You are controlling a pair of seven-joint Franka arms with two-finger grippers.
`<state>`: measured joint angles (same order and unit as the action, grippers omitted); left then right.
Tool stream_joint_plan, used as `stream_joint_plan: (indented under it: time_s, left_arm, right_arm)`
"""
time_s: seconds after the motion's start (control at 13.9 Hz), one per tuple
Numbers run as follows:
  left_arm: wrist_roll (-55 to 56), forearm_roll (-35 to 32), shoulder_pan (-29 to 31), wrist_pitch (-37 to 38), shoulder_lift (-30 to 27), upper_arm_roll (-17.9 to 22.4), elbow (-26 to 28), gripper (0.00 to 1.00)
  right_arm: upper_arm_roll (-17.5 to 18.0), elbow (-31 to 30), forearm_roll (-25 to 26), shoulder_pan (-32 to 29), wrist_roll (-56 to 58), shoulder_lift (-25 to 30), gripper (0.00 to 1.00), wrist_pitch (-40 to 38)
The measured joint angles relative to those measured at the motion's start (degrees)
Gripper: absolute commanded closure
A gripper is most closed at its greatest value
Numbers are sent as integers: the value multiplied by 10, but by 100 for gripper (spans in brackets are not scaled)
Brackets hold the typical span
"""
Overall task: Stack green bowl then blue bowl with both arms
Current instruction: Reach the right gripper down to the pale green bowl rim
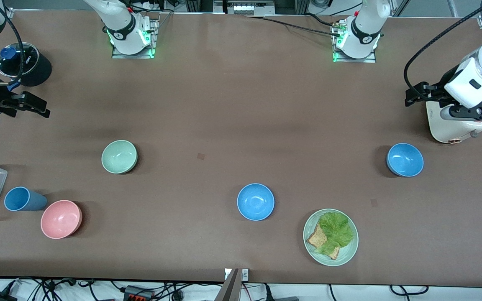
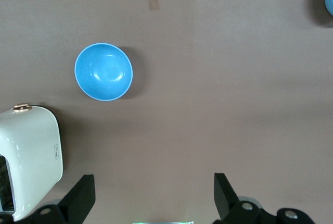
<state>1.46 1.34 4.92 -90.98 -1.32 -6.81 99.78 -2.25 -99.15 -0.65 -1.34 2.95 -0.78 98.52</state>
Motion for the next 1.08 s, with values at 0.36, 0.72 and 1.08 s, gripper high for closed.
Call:
stream_joint_plan:
  time_s: [0.36,0.72,1.08]
  left_arm:
    - [0,2,2,-7,3,0,-10,0]
    - [0,14,3,-6,7,0,-18,0]
    - [0,14,3,-5,13,0,-19,0]
  right_arm:
    - [0,0,0,0,0,0,0,2]
    - [0,-1,0,0,0,-2,0,6]
    - [1,-18,0,0,0,-79,0,77]
